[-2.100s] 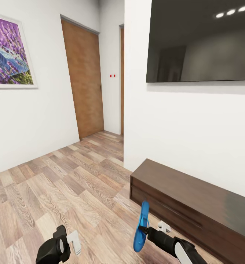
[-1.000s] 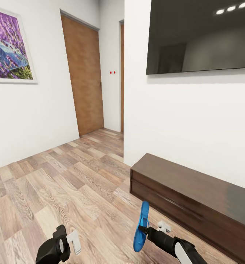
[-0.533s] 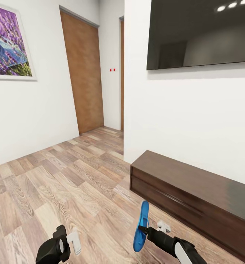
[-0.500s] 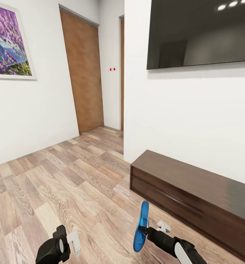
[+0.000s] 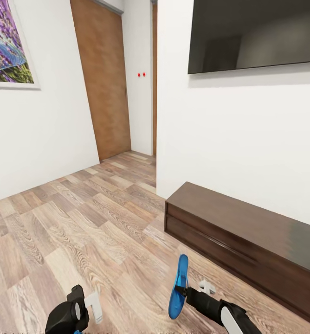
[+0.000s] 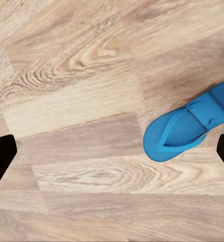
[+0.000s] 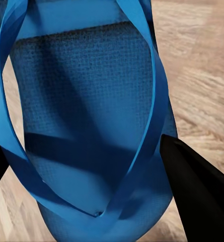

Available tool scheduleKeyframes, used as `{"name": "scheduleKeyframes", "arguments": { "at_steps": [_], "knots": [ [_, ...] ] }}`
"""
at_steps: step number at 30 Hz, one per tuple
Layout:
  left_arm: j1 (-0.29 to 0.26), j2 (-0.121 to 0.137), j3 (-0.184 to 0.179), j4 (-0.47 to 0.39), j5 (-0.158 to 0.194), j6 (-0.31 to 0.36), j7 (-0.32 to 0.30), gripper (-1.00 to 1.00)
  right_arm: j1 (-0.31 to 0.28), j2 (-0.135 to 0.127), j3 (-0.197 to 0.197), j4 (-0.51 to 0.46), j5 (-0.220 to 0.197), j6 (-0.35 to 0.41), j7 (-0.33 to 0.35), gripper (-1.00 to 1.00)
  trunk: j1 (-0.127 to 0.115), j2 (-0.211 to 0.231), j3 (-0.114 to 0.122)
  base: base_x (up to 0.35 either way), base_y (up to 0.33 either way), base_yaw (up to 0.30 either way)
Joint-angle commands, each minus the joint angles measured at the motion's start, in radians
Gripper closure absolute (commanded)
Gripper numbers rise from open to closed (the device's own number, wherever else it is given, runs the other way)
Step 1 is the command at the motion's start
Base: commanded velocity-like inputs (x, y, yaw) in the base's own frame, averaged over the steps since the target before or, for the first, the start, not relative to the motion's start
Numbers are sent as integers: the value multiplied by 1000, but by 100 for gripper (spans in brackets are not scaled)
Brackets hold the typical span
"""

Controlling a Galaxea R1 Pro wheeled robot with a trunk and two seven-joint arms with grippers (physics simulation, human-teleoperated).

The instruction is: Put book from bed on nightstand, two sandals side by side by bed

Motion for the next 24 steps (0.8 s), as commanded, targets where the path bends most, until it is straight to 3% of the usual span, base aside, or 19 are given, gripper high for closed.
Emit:
{"name": "scheduleKeyframes", "arguments": {
  "at_steps": [1, 13, 24],
  "knots": [
    [-1, 1, -3, -1, -6, 5, -6, -100, 0, -1, 2, -1, -11, 7, -1, 100, 0, -1, -5, 0, 0, 0],
    [-1, 1, -2, -2, -6, 4, -6, -100, 0, -1, 2, -1, -10, 7, -1, 100, 6, -4, -51, 0, 0, 0],
    [-1, 1, 23, -1, -6, 4, -5, -100, 0, -1, 2, 0, -10, 7, -1, 100, 11, -6, -94, 0, 0, 0]
  ]
}}
